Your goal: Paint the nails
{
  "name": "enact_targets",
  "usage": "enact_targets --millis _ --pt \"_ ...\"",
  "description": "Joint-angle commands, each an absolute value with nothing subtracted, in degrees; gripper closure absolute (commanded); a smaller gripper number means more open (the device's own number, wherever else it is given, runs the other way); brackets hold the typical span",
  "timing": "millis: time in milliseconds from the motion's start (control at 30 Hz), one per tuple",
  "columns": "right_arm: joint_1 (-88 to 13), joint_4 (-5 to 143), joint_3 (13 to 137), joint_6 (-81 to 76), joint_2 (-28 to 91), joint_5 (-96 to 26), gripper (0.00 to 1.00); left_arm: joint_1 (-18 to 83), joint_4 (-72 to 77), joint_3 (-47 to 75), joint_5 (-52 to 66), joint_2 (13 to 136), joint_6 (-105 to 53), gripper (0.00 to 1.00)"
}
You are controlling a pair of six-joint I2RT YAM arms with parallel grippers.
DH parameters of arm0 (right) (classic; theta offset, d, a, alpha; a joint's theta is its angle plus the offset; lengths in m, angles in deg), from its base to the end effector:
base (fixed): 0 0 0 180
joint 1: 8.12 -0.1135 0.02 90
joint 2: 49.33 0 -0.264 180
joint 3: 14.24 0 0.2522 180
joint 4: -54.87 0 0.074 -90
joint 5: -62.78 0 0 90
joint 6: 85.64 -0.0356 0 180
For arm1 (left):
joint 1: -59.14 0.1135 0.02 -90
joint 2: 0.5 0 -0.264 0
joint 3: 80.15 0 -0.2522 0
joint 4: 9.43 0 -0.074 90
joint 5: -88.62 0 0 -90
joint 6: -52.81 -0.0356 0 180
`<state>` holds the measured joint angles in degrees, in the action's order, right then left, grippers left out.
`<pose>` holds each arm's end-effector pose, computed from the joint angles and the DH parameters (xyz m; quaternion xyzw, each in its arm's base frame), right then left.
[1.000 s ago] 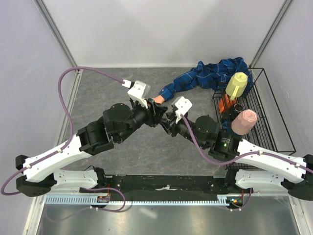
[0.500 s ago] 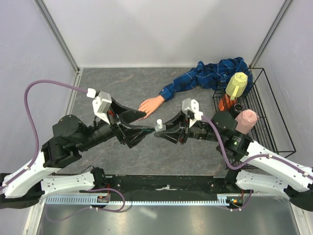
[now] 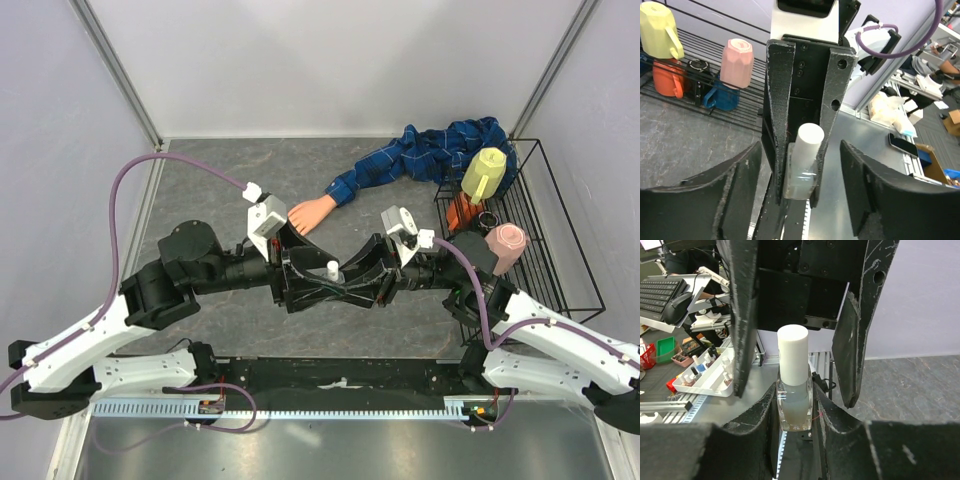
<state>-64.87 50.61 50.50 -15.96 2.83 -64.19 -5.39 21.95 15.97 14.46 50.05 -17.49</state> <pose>0.0930 0.1809 0.4066 -0.4185 0.4573 0.6223 0.4780 0.0648 -0.1587 0.4596 0.3541 0.5986 -0.5486 0.4641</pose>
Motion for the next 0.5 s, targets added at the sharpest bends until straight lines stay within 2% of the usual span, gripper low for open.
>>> enact_targets --millis 0,133,333,467 --pt "-64.5 48.4 50.4 -16.2 2.1 -65.5 1.00 -4.5 18.9 14.1 18.2 50.7 -16.5 0.39" --pt "-64.5 51.3 51.0 -14.9 1.6 -65.7 1.00 -4.0 18.3 14.1 17.3 50.9 -15.9 0.45" --pt "-64.3 52.7 50.9 -13.7 1.2 -65.9 1.00 -3.8 17.6 13.9 17.6 50.8 -15.0 0.41" --pt "-64.2 52.1 50.8 -13.9 1.1 -65.7 1.00 -3.9 18.1 13.3 17.6 51.4 -14.9 0.53"
